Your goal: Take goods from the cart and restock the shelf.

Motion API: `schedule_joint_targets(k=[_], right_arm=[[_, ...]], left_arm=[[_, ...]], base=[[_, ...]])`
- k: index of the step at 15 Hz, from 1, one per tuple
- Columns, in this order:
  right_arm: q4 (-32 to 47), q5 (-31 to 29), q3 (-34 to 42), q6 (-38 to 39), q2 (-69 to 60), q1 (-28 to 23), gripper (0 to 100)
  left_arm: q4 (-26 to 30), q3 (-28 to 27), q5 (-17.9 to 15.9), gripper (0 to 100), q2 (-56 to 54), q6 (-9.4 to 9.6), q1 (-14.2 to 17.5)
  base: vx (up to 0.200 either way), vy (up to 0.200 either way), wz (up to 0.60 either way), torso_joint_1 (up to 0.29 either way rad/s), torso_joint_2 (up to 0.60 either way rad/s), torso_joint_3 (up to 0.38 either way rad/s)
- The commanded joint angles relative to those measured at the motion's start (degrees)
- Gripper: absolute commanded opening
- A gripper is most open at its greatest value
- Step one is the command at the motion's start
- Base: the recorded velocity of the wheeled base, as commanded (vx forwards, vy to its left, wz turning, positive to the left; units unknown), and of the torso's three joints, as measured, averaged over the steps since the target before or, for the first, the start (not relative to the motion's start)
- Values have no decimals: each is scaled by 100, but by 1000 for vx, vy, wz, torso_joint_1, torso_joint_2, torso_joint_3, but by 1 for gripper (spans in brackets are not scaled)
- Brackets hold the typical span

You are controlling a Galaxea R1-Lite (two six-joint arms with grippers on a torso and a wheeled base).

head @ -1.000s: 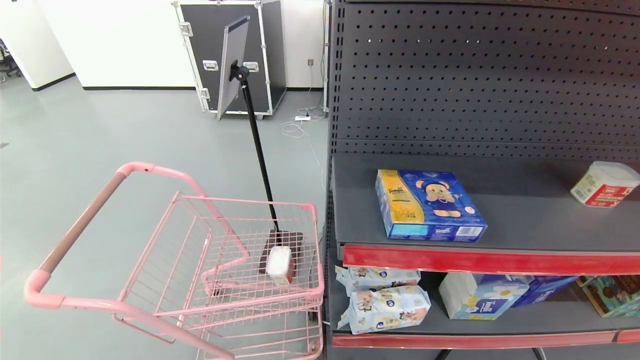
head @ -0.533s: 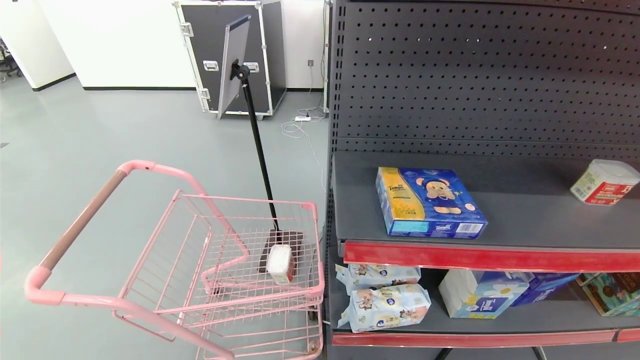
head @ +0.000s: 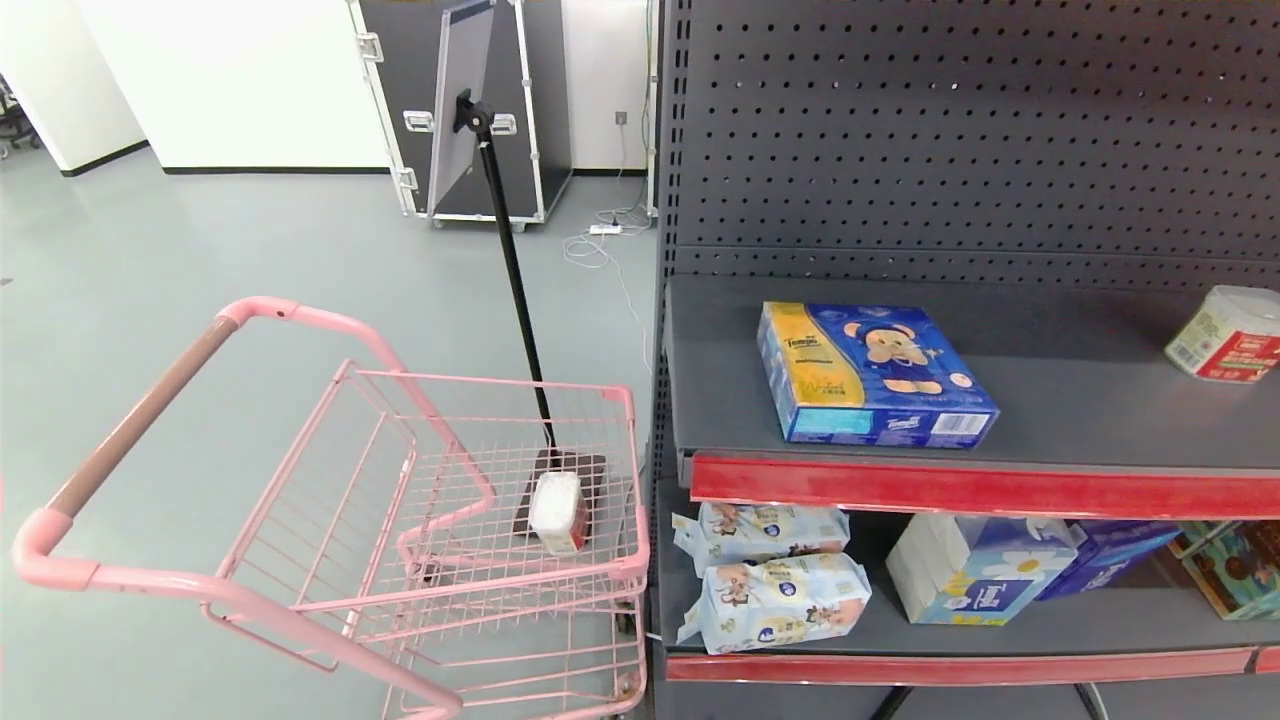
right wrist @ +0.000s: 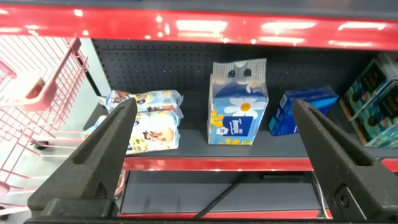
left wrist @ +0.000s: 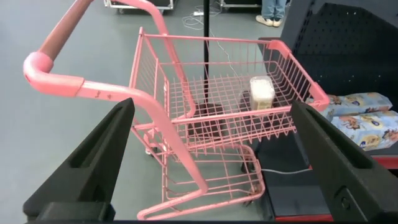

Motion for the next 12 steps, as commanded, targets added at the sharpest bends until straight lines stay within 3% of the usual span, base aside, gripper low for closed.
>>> schedule_joint_targets(k=[1,6,12], right_arm=[[-1,-2,0,-7,6,1,100],[-1,-2,0,-15,6,1,100],[-1,-2,0,-33,6,1,100]], left_arm=[[0,0,4,100,7,-1,-3],[0,0,-5,100,7,8,-3],[0,0,-14,100,7,8,-3]], base=[[0,0,0,-134,378,227],[0,0,0,-151,423,260],[0,0,0,-174,540,361]])
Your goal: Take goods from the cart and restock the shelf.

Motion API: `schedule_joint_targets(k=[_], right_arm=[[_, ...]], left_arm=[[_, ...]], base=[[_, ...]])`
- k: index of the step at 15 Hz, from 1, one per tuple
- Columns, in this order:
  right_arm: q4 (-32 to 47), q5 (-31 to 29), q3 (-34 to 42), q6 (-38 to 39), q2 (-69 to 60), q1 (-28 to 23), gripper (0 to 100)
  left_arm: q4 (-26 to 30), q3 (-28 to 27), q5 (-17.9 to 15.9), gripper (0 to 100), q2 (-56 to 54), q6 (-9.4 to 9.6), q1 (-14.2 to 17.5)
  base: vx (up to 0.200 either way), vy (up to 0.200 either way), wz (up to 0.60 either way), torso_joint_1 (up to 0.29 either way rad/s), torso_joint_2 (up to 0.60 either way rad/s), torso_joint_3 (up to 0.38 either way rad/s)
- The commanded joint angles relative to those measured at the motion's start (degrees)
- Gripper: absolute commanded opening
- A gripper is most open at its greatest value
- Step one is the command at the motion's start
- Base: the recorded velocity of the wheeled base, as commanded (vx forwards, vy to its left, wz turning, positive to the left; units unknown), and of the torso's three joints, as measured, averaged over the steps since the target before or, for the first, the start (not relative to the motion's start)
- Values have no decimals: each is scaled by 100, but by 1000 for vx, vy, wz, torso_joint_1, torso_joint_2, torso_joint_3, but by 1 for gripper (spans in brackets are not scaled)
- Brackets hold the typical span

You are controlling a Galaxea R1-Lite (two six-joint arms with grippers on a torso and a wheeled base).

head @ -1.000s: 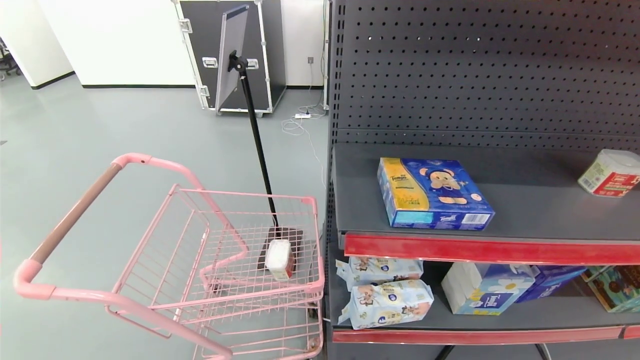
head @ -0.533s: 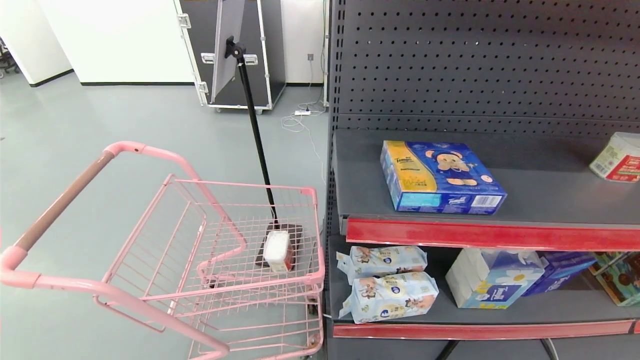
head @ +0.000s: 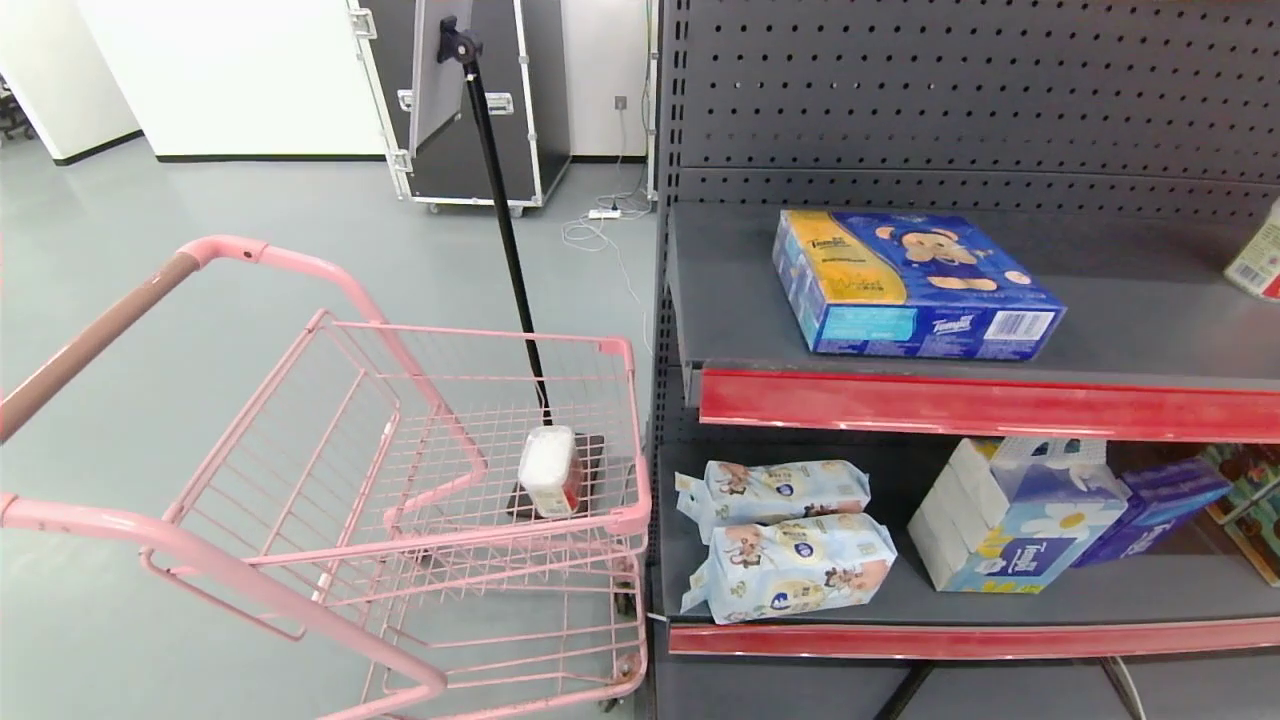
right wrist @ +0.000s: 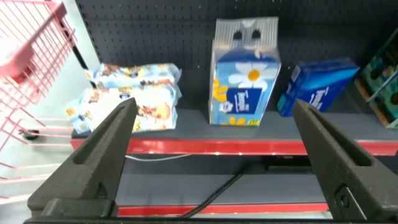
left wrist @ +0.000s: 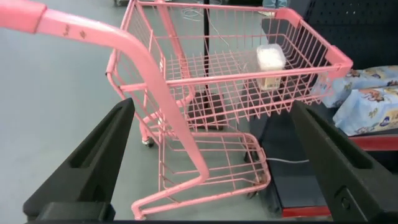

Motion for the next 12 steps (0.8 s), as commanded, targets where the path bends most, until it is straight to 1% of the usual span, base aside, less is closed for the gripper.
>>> schedule_joint_targets(k=[1,3,4,5,6,7,8,10,11,12], right_arm=[[-1,3,0,-6,6,1,100],[-1,3,0,3,6,1,100],[-1,12,0,-6,6,1,100],[-1,12,0,-6,6,1,100],[-1,12,0,-15,6,1,100],[-1,12,0,-15,6,1,100],[-1,21,0,-15,6,1,100],[-1,21,0,-15,6,1,100],[-1,21,0,-6,6,1,100],[-1,21,0,-6,6,1,100]], left_arm=[[-3,0,2,100,7,12,0],[-12,-9,-121,100,7,21,0],[6,-308,-297,100,7,39,0],[85,-1529,-455,100,763,-67,-35],[76,-2312,-508,100,1704,-498,-44],[94,-3243,-543,100,2785,-946,-53],[41,-3454,-561,100,3567,-911,-70],[-3,-3437,-604,100,4613,-559,-114],[-38,-3586,-631,100,5430,-515,-176],[-38,-3700,-640,100,5650,-515,-264]], base=[[0,0,0,-144,525,364],[0,0,0,-117,456,342],[0,0,0,-61,222,159],[0,0,0,-27,119,80],[0,0,0,-7,100,56],[0,0,0,0,0,0],[0,0,0,0,0,0],[0,0,0,0,0,0],[0,0,0,0,0,0],[0,0,0,0,0,0]])
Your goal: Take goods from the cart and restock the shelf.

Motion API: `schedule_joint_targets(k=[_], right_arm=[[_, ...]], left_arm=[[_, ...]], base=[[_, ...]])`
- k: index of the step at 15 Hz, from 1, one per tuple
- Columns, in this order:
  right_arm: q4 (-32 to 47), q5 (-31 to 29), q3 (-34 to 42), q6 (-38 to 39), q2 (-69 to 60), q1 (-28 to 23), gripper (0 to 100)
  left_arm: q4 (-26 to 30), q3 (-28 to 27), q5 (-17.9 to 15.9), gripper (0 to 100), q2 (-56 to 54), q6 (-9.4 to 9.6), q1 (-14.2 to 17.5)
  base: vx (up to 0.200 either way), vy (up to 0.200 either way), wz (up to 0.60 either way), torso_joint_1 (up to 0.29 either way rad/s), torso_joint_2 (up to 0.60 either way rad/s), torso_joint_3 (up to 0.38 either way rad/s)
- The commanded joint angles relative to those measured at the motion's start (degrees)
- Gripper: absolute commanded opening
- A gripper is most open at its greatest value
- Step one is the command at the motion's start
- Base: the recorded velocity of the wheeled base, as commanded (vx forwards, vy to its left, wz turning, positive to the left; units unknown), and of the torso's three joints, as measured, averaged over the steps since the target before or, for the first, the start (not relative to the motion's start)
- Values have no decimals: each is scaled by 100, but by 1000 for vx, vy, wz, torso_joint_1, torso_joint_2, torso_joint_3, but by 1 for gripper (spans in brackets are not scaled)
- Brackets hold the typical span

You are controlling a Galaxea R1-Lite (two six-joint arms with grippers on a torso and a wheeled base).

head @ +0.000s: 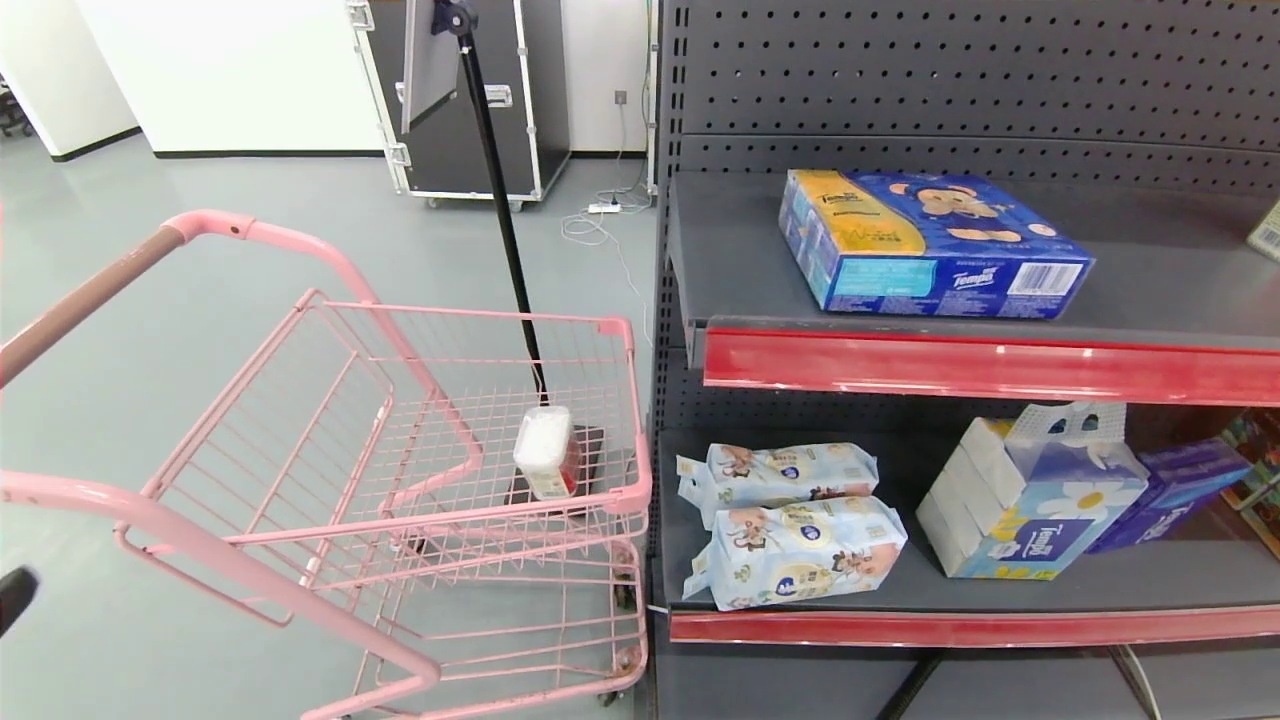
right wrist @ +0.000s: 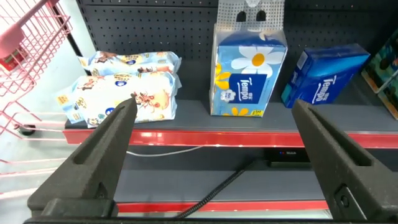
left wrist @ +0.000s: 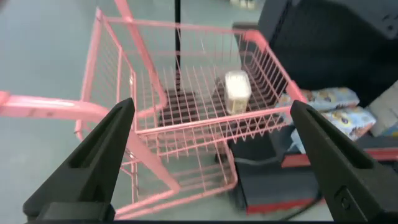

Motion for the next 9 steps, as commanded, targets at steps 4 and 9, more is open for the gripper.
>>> schedule_joint_targets(k=[4,9], right_arm=[[-1,1,0,2,6,1,100],[-1,10,0,20,6,1,100]], left_arm=[[90,-2112,-54,100,4671,-26,-844],[661,-3431,43,100,6261,-26,-1433]], base=[[0,0,0,0,0,0],[0,0,0,0,0,0]])
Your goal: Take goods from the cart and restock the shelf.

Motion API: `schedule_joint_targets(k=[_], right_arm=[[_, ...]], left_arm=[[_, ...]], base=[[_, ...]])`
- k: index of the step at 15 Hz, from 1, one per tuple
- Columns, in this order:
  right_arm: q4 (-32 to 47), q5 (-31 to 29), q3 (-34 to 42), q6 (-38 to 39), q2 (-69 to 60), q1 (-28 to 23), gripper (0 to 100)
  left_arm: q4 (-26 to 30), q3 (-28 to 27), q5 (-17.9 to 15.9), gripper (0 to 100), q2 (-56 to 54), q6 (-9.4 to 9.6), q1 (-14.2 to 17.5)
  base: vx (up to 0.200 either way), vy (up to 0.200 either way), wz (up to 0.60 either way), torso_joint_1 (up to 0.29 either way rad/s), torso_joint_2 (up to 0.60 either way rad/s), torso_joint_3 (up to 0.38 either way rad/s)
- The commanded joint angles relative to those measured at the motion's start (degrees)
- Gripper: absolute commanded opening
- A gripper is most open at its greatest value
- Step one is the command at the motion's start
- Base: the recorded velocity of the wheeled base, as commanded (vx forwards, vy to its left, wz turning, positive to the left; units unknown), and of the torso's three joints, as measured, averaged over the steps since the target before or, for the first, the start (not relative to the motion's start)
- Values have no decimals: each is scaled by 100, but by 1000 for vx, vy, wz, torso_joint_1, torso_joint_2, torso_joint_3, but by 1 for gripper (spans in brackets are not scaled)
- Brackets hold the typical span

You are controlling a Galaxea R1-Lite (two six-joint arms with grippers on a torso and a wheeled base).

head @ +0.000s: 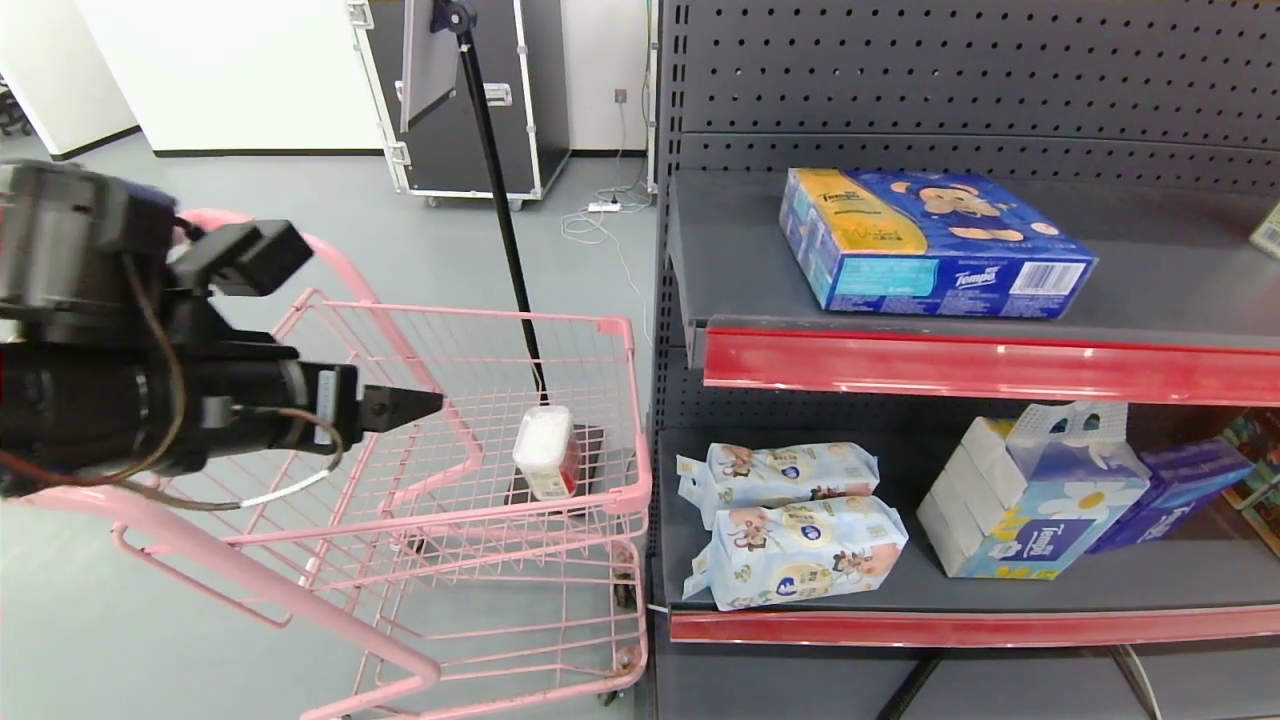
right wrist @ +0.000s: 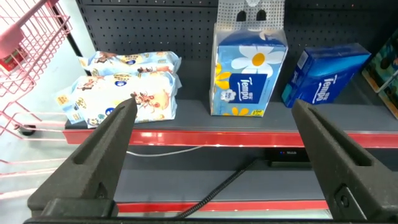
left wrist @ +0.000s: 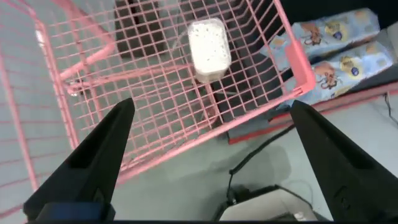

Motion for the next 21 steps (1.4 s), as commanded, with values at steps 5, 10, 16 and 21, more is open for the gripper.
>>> schedule_joint_targets(k=[5,10,16,21], right_arm=[[-1,0,0,-12,6,4,100],[-1,0,0,-3,6,4,100],[-1,0,0,-3,6,4,100],[-1,0,0,-3,6,4,100]], left_arm=[[146,-1064,342,100,2098,-55,-668],[137,-1723,368,100,2968,-283,-817],[128,-2365,553,100,3803,-362,-826],[111,-2787,640,100,4269,-397,-659]], base=[[0,0,0,0,0,0],[0,0,0,0,0,0],[0,0,0,0,0,0],[0,0,0,0,0,0]])
